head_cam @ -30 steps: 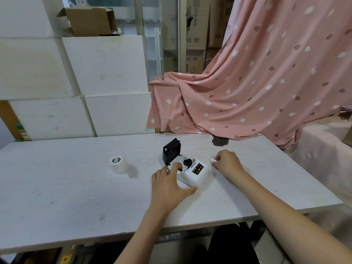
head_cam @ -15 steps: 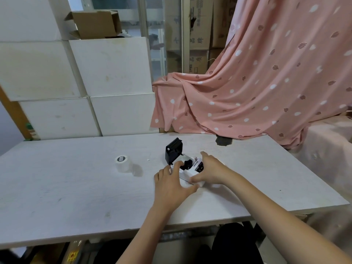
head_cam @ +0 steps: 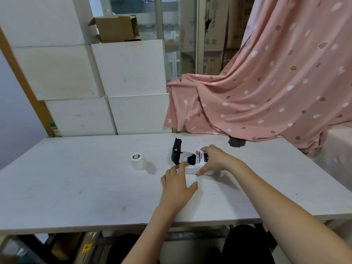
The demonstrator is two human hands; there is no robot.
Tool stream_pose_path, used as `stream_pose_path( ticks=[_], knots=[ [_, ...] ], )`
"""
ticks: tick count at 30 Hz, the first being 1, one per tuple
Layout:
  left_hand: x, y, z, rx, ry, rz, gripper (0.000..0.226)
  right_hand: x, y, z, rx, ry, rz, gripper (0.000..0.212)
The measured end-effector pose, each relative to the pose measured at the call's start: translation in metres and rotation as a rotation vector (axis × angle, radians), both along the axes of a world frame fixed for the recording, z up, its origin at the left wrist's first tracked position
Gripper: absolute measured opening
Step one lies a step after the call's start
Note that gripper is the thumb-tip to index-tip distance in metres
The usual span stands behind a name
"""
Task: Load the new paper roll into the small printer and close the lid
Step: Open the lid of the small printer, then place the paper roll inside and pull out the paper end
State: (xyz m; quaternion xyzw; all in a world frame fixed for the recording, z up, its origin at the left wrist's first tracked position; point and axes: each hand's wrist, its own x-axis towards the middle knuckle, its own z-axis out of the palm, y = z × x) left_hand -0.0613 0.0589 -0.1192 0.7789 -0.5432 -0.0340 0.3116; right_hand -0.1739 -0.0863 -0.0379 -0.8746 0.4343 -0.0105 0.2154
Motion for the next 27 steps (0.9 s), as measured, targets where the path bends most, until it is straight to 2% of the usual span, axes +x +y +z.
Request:
stream_pose_path(
  ticks=[6,8,9,11,14,17,19,22,24,27],
  knots=[
    [0.024,0.022,0.006,0.022,-0.030,0.018,0.029,0.006,-0.003,0.007,0.001,0.044,0.057,0.116],
    [0.043,0.033,0.012,0.010,-0.053,0.084,0.024,0.007,0.006,0.014,0.015,-0.028,0.081,0.117],
    [0.054,0.039,0.016,-0.015,-0.067,0.134,0.022,0.009,0.013,0.020,-0.014,-0.117,0.096,0.111],
    [0.079,0.049,0.023,-0.075,-0.099,0.241,0.021,0.017,0.031,0.032,-0.166,-0.396,0.086,0.082],
    [0.117,0.053,0.032,-0.113,-0.086,0.332,0.032,0.040,0.068,0.056,-0.413,-0.774,0.076,0.048],
    [0.148,0.048,0.038,0.002,-0.008,0.321,0.050,0.075,0.110,0.072,-0.413,-0.886,0.236,0.038],
    [0.161,0.042,0.042,0.096,0.072,0.257,0.064,0.104,0.126,0.070,-0.302,-0.799,0.287,0.038],
    [0.170,0.037,0.044,0.169,0.253,0.173,0.075,0.145,0.129,0.053,-0.097,-0.464,0.243,0.040],
    [0.176,0.038,0.041,0.172,0.344,0.169,0.078,0.163,0.124,0.042,-0.072,-0.268,0.210,0.040],
    [0.190,0.033,0.031,0.167,0.377,0.176,0.081,0.176,0.116,0.029,-0.127,-0.113,0.179,0.028]
  ],
)
